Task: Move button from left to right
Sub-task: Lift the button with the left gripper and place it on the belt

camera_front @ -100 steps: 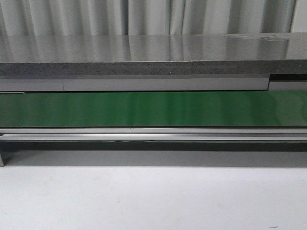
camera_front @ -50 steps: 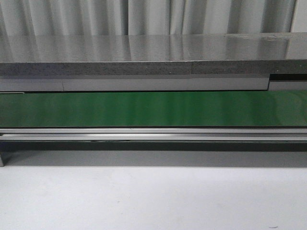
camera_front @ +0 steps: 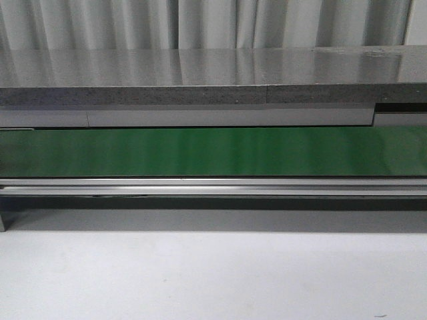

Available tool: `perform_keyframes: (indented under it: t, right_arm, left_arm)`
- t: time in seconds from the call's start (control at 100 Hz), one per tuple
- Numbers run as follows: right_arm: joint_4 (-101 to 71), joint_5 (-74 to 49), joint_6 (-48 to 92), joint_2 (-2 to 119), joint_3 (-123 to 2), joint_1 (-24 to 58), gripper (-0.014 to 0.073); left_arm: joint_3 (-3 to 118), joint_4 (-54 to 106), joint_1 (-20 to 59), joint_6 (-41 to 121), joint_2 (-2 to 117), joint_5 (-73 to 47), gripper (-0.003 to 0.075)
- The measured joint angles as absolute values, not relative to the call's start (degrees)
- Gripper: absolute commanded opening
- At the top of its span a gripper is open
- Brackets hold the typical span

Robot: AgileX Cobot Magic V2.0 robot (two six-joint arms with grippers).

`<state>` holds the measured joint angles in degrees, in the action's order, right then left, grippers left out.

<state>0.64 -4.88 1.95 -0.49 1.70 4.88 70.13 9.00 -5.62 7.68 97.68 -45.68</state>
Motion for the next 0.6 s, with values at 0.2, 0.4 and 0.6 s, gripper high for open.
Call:
perform_keyframes:
  t: [0.2, 0.4, 0.6]
  right_arm:
    - [0.64, -4.88, 1.95, -0.49, 1.70, 4.88, -0.0069]
    - [0.64, -4.88, 1.95, -0.49, 1.70, 4.88, -0.0069]
    - [0.64, -4.88, 1.95, -0.49, 1.70, 4.88, -0.0069]
  left_arm:
    - [70.13, 9.00, -5.62, 8.18, 97.68, -45.78, 0.0594]
    - [70.13, 9.14, -5.62, 9.29, 96.03, -45.66, 0.0591]
    - [67.94, 9.27, -4.75, 10.67, 87.86, -42.70, 0.0591]
